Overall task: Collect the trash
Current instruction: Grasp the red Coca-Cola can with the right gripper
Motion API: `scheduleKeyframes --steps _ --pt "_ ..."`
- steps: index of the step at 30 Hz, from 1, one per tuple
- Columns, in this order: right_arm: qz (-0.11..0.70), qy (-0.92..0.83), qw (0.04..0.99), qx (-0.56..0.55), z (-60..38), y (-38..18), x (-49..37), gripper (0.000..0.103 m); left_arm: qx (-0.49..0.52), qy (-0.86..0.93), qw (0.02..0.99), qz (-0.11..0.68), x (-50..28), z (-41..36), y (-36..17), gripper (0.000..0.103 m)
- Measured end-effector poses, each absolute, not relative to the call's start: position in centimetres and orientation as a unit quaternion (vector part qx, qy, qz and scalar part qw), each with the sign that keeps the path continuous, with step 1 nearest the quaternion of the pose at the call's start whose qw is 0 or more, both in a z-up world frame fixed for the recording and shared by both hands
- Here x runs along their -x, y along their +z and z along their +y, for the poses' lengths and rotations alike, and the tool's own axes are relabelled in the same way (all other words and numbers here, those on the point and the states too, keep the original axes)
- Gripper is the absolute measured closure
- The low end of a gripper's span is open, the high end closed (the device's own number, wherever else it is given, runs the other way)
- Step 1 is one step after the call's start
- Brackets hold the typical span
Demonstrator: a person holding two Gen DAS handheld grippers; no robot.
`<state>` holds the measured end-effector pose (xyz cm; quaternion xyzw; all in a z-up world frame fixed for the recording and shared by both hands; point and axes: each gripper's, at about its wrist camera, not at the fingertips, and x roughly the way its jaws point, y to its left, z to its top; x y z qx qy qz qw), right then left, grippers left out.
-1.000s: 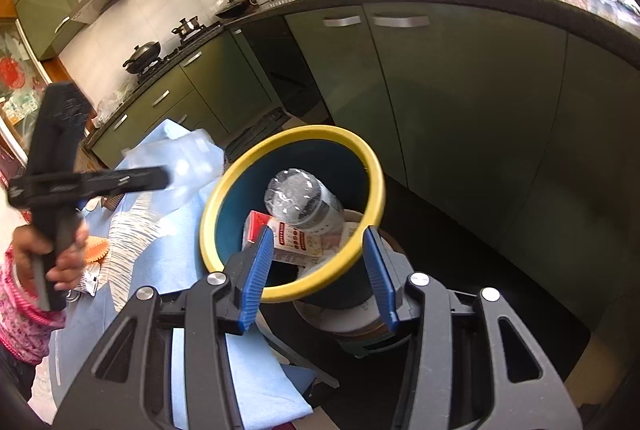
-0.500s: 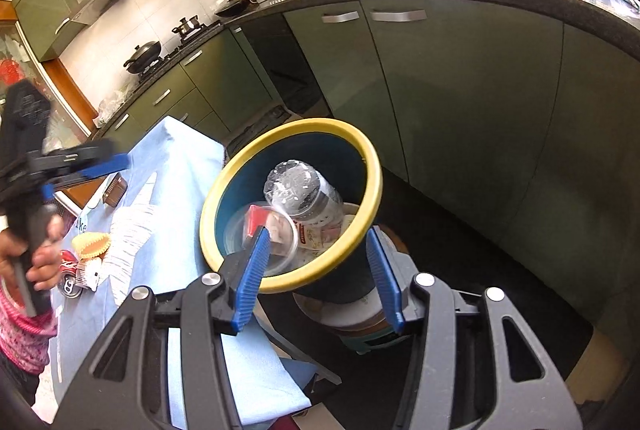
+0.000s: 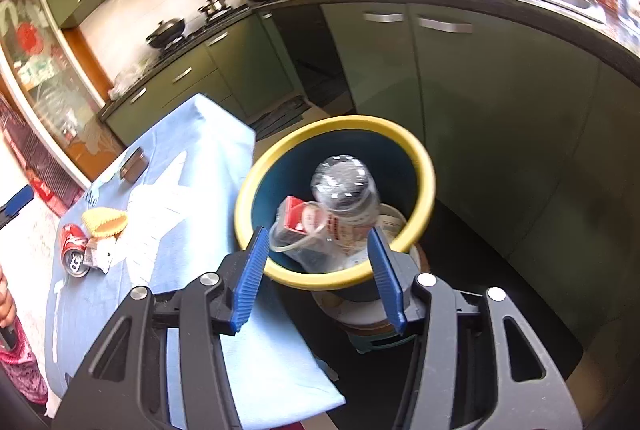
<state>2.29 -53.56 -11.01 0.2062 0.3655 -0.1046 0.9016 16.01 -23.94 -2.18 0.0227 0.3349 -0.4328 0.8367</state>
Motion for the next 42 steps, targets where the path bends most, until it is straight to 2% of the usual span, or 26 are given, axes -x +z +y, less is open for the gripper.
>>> scheduleKeyframes --steps 8,18,22,25,30,42 --pt "0.396 -0.04 0.906 -0.144 -47.7 -10.2 -7.3 0.053 0.009 -0.344 0.882 0.321 -13.5 -13.6 -3.9 0.006" --pt "0.426 0.121 0.896 -0.043 -33.3 -9.2 -16.2 0.053 0.072 -0.235 0.906 0.343 -12.1 -2.3 -7.8 0.005" --pt "0.419 0.194 0.887 0.016 -26.2 -8.5 -18.2 0.044 0.072 -0.199 0.914 0.345 -11.1 0.5 -8.8 0.005" --pt "0.415 0.237 0.876 0.068 -21.0 -8.1 -19.3 0.042 0.075 -0.181 0.918 0.345 -10.5 2.4 -9.3 0.005" --pt "0.413 0.267 0.859 0.138 -15.1 -8.8 -21.0 0.026 0.095 -0.166 0.919 0.345 -9.7 4.6 -9.8 0.005" --pt "0.467 0.259 0.821 0.201 -10.5 -13.8 -24.1 0.025 0.117 -0.164 0.914 0.353 -9.3 6.3 -11.1 0.005"
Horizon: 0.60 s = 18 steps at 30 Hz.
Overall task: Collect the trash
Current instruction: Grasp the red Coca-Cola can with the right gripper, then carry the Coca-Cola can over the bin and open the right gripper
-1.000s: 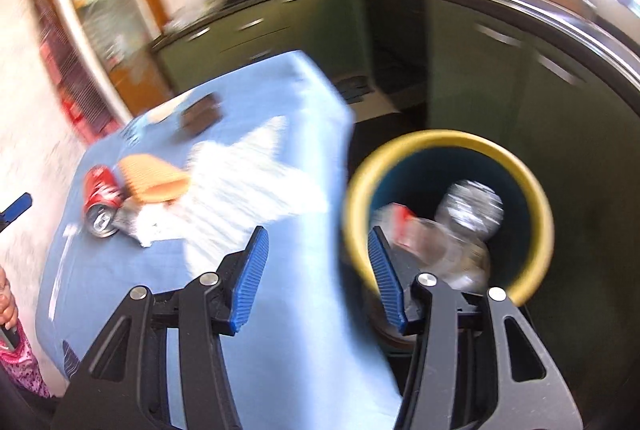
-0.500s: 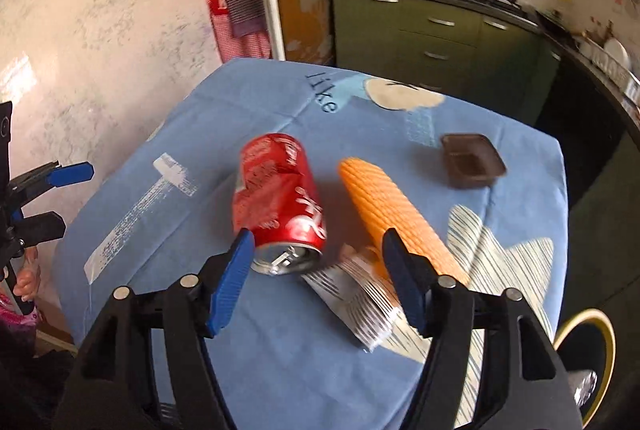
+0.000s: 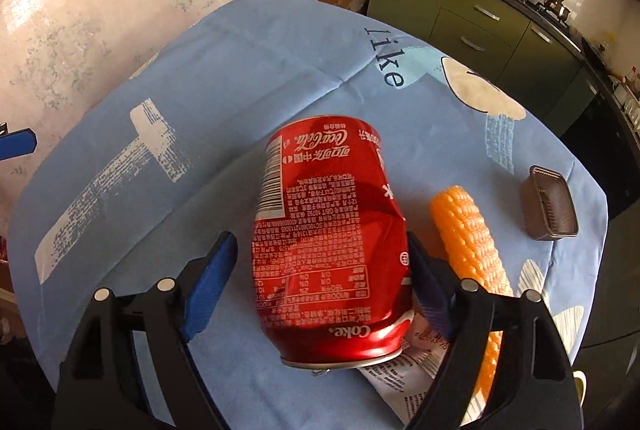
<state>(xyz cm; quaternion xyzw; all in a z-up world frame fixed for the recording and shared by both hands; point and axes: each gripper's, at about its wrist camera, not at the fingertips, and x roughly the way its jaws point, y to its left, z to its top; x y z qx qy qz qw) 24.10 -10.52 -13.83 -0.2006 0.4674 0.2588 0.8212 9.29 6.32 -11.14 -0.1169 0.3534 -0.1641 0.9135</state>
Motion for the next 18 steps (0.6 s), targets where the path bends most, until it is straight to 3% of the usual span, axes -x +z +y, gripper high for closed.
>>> scheduleKeyframes --steps 3,5,18 --pt "0.472 0.257 0.82 0.195 -10.6 -14.3 -24.3 0.026 0.119 -0.166 0.912 0.357 -9.4 6.2 -11.4 0.005" --pt "0.475 0.257 0.819 0.192 -10.6 -14.4 -24.4 0.034 0.118 -0.168 0.911 0.358 -9.4 6.0 -11.4 0.005" --pt "0.441 0.272 0.84 0.161 -11.1 -11.8 -22.5 0.034 0.111 -0.176 0.907 0.366 -9.4 5.0 -11.6 0.005"
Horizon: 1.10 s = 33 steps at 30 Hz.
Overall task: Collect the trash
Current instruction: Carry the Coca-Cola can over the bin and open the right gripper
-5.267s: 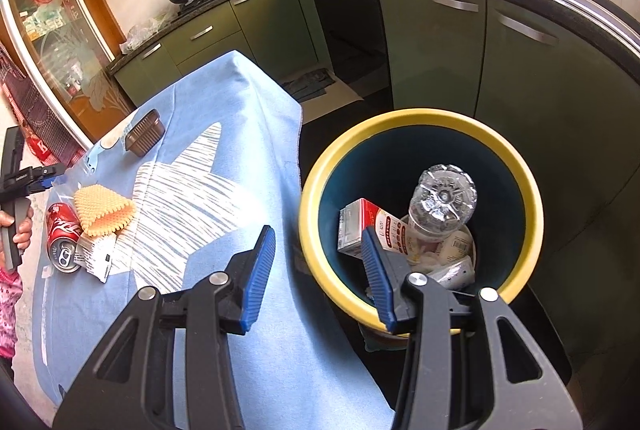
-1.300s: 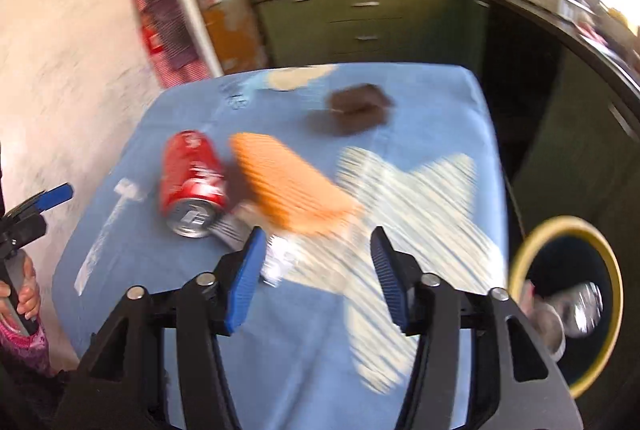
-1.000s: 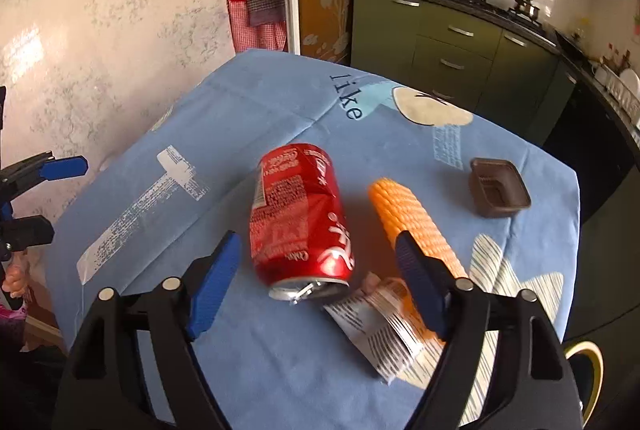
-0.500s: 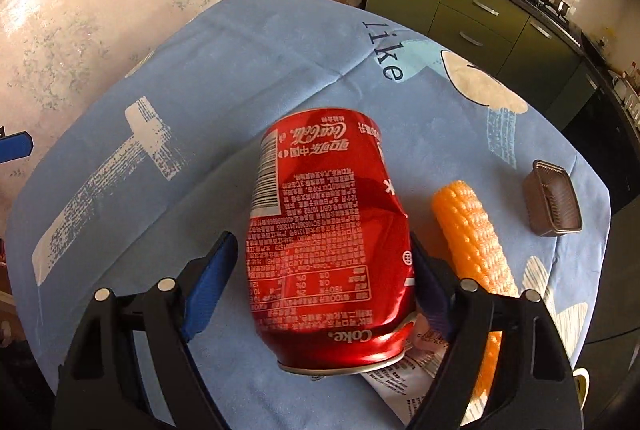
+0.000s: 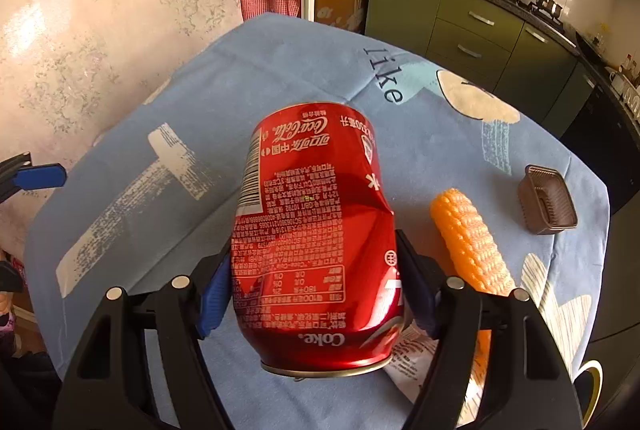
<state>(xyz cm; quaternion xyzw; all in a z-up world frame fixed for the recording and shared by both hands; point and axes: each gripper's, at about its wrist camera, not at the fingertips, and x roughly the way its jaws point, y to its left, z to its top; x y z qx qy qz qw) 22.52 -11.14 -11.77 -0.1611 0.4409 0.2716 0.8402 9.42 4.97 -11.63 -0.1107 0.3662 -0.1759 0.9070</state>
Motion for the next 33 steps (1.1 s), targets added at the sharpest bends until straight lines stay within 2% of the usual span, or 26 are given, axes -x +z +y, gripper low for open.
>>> scheduleKeyframes --steps 11,17,26,33 --pt "0.402 0.262 0.869 0.12 -15.7 -7.7 -19.0 0.034 0.094 -0.193 0.905 0.367 -9.2 2.8 -10.8 0.005" --pt "0.399 0.166 0.899 0.068 -24.6 -6.8 -16.7 0.034 0.087 -0.217 0.9 0.368 -9.8 0.8 -10.5 0.005" --pt "0.416 -0.092 0.902 -0.069 -44.3 -9.0 -13.5 0.034 0.06 -0.258 0.885 0.383 -11.2 -3.5 -10.8 0.005" --pt "0.424 -0.158 0.886 -0.099 -50.2 -12.1 -12.8 0.034 0.046 -0.269 0.879 0.391 -11.7 -5.6 -10.8 0.005"
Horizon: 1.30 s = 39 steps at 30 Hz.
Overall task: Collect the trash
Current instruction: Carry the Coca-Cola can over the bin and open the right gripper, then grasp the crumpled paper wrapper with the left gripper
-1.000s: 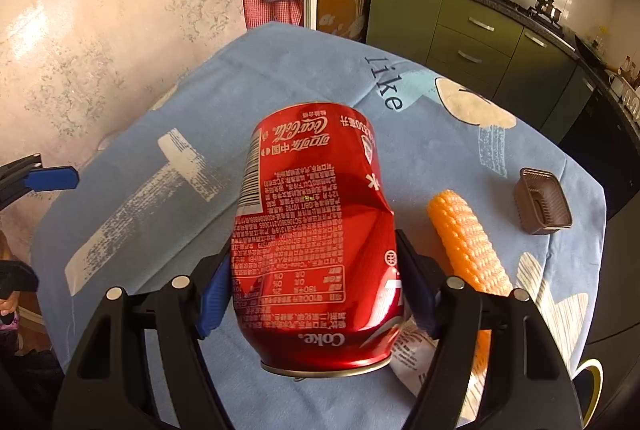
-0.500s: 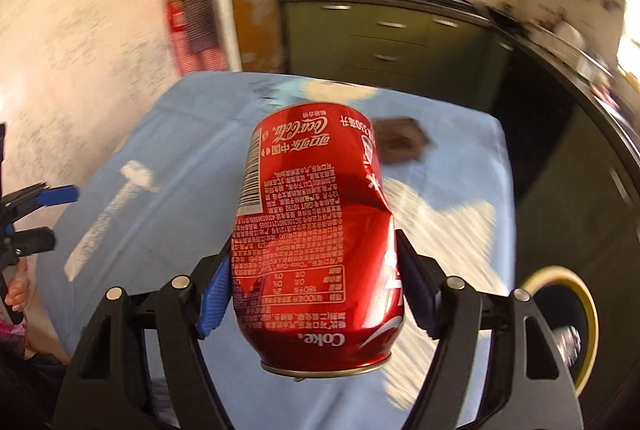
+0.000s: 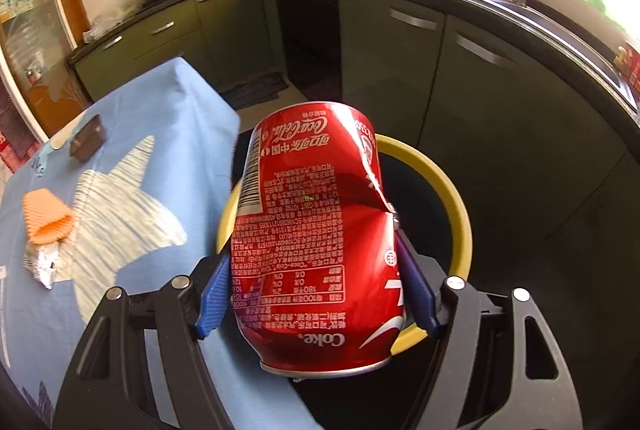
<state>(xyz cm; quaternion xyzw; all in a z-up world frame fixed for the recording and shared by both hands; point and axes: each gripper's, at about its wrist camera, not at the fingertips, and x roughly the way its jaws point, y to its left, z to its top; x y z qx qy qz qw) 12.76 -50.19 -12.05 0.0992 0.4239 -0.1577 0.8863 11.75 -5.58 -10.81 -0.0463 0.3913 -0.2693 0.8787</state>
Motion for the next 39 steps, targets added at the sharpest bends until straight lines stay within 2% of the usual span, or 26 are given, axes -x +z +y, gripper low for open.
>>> scheduleKeyframes --steps 3,10,12,14,15,26,33,39 --pt "0.418 -0.194 0.881 -0.104 -51.5 -13.0 -12.9 0.034 0.042 -0.268 0.878 0.394 -11.8 -5.8 -10.8 0.005" --pt "0.418 -0.234 0.856 -0.195 -55.9 -15.9 -13.5 0.034 0.042 -0.27 0.875 0.4 -12.0 -6.1 -11.0 0.005" --pt "0.415 -0.232 0.852 -0.221 -56.6 -16.4 -13.4 0.03 0.04 -0.272 0.874 0.401 -12.0 -6.3 -11.0 0.005" --pt "0.405 -0.234 0.853 -0.232 -56.7 -16.4 -13.0 0.02 0.036 -0.274 0.873 0.401 -11.9 -6.4 -11.0 0.005" --pt "0.401 -0.239 0.854 -0.231 -56.7 -16.2 -12.7 0.019 0.036 -0.274 0.873 0.402 -11.9 -6.5 -11.0 0.005" --pt "0.353 -0.189 0.885 -0.24 -53.6 -12.6 -8.9 0.017 0.001 -0.303 0.864 0.402 -12.7 -9.4 -11.1 0.005" --pt "0.359 -0.136 0.892 -0.236 -50.0 -12.8 -5.8 0.017 -0.044 -0.332 0.849 0.408 -14.9 -13.7 -11.4 0.005" --pt "0.373 -0.113 0.887 -0.248 -48.8 -13.9 -5.7 0.017 -0.041 -0.334 0.833 0.439 -18.9 -17.8 -12.7 0.005"
